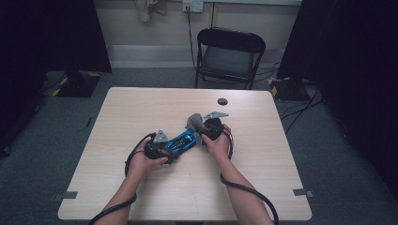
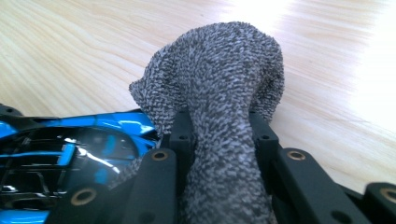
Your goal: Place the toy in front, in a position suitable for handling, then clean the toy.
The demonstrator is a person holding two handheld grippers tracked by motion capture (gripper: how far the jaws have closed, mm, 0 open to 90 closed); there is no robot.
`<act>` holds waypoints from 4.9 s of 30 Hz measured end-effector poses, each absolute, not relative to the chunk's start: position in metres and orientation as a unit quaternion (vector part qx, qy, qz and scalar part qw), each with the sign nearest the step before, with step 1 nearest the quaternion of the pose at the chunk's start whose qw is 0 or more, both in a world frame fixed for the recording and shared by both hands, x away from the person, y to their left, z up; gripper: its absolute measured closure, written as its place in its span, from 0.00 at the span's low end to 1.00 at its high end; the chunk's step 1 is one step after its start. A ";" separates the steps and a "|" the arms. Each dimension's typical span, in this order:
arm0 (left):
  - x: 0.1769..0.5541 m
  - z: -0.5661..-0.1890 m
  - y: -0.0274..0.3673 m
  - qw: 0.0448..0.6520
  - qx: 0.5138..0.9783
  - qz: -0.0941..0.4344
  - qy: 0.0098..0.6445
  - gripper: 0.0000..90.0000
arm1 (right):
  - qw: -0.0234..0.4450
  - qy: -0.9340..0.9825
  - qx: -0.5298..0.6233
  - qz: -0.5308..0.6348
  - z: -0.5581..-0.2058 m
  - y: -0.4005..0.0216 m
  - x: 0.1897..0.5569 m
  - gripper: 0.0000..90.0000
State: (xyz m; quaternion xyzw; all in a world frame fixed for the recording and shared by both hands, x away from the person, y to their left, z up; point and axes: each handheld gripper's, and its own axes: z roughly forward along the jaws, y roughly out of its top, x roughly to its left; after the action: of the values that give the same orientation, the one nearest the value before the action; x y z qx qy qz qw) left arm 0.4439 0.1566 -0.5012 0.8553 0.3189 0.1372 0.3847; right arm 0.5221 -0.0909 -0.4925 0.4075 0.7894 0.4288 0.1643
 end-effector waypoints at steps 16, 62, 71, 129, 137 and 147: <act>0.444 -0.501 0.157 0.384 0.856 0.137 0.319 0.27 | 0.169 0.794 0.414 0.412 -0.496 -0.101 0.525 0.78; 0.440 -0.501 0.157 0.385 0.854 0.137 0.324 0.27 | 0.151 0.806 0.368 0.438 -0.454 -0.133 0.469 0.78; 0.438 -0.501 0.158 0.382 0.855 0.138 0.322 0.27 | 0.144 0.811 0.357 0.441 -0.451 -0.133 0.460 0.78; 0.453 -0.477 0.162 0.396 0.853 0.117 0.318 0.46 | 0.108 0.835 0.311 0.441 -0.465 -0.122 0.430 0.77; 0.453 -0.475 0.161 0.390 0.856 0.119 0.317 0.47 | 0.076 0.848 0.281 0.443 -0.464 -0.106 0.420 0.77; 0.451 -0.476 0.163 0.394 0.854 0.127 0.317 0.47 | 0.061 0.862 0.264 0.428 -0.476 -0.085 0.420 0.68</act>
State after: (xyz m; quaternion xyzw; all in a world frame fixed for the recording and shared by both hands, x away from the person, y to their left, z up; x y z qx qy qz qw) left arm 0.4511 0.1629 -0.4758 0.8535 0.3167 0.1267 0.3939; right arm 0.4197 -0.0846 -0.4765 0.2643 0.8622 0.4278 0.0611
